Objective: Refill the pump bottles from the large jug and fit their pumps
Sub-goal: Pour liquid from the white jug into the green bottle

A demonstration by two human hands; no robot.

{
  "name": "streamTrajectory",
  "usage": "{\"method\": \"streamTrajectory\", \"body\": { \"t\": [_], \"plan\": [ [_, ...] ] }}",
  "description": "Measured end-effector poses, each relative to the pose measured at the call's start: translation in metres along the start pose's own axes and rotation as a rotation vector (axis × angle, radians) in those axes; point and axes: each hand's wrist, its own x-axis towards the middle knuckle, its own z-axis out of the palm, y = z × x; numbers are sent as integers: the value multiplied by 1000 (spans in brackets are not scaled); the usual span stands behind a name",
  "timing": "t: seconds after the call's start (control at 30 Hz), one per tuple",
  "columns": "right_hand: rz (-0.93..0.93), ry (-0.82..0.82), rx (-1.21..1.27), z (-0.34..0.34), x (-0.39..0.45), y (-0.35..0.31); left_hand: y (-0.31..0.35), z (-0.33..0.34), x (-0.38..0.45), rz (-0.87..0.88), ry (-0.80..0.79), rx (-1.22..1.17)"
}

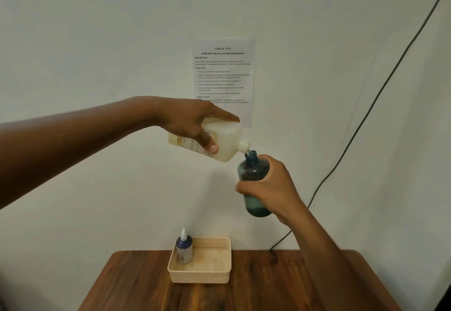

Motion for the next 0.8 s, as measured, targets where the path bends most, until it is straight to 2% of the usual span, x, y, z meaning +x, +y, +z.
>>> {"method": "streamTrajectory", "body": {
  "t": [0.8],
  "plan": [
    [-11,2,8,2,0,-9,2,-11,-4,34,-21,16]
  ]
}}
